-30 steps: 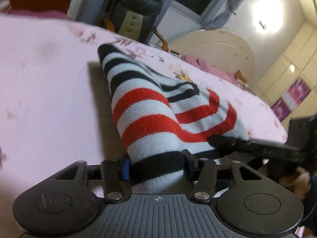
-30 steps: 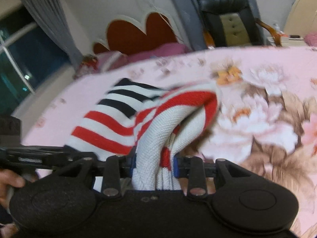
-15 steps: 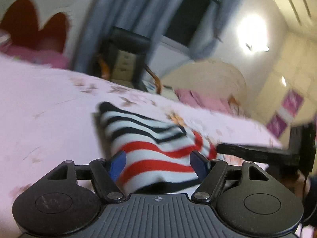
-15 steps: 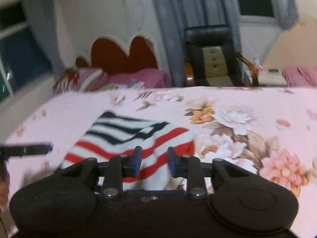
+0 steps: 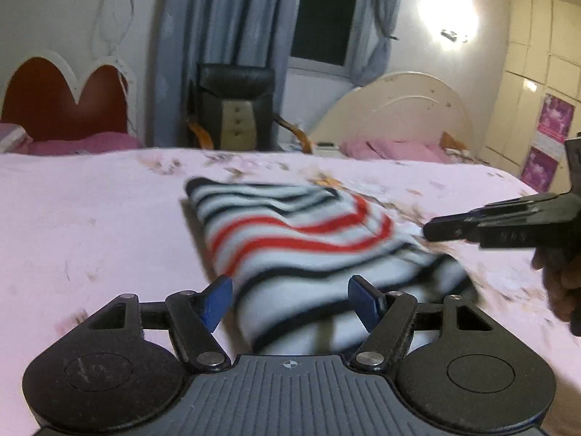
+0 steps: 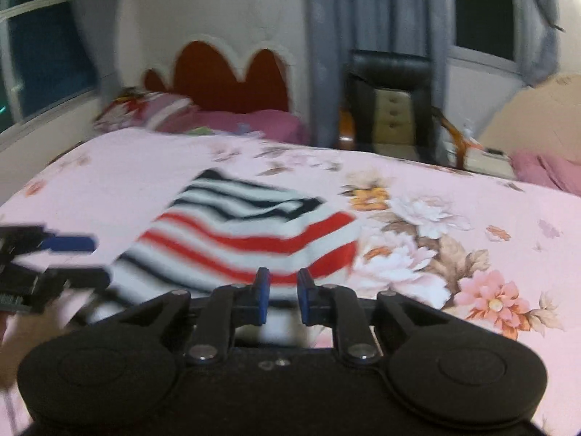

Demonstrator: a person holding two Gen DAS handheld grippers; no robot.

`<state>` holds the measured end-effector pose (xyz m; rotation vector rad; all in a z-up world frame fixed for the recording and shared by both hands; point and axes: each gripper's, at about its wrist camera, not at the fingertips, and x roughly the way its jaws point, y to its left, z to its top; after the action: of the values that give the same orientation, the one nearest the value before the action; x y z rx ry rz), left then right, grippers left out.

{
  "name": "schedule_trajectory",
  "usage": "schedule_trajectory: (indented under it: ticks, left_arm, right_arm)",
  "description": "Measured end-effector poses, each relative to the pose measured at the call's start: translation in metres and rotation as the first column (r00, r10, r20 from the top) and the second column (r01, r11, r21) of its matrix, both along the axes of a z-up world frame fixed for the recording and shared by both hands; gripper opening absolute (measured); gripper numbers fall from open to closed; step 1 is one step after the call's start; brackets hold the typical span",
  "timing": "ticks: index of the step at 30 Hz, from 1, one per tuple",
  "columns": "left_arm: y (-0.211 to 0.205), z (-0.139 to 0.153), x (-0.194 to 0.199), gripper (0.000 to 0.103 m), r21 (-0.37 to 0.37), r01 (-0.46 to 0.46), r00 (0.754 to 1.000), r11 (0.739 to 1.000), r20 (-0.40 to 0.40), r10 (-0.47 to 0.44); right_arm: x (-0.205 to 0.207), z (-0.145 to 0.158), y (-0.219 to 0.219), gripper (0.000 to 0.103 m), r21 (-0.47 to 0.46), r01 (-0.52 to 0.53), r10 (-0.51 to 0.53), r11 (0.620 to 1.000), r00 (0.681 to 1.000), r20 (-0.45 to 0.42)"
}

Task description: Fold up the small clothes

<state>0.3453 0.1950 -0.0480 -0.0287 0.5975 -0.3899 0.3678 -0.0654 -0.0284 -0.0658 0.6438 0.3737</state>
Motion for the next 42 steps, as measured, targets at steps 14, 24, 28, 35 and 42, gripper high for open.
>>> schedule_trajectory:
  ticks: [14, 24, 28, 35, 42]
  left_arm:
    - [-0.024, 0.008, -0.086, 0.095, 0.129, -0.132, 0.991, 0.983, -0.020, 0.135]
    - [-0.041, 0.085, -0.245, 0.103, 0.038, -0.226, 0.971, 0.973, 0.090, 0.222]
    - [-0.045, 0.113, -0.295, 0.103, 0.001, -0.215, 0.971, 0.977, 0.106, 0.214]
    - [-0.057, 0.140, -0.367, 0.103, 0.041, -0.212, 0.964, 0.976, 0.170, 0.202]
    - [-0.064, 0.158, -0.403, 0.103, 0.049, -0.215, 0.955, 0.975, 0.218, 0.200]
  right_arm:
    - [-0.083, 0.004, -0.026, 0.065, -0.014, 0.164, -0.165, 0.986, 0.985, -0.054]
    - [-0.242, 0.059, -0.044, 0.102, 0.076, 0.221, -0.222, 0.972, 0.975, -0.005]
    - [-0.297, 0.087, -0.042, 0.102, 0.086, 0.229, -0.234, 0.970, 0.971, 0.048]
    - [-0.365, 0.118, -0.034, 0.102, 0.104, 0.253, -0.264, 0.962, 0.959, 0.109]
    - [-0.389, 0.126, -0.033, 0.102, 0.068, 0.283, -0.290, 0.957, 0.943, 0.160]
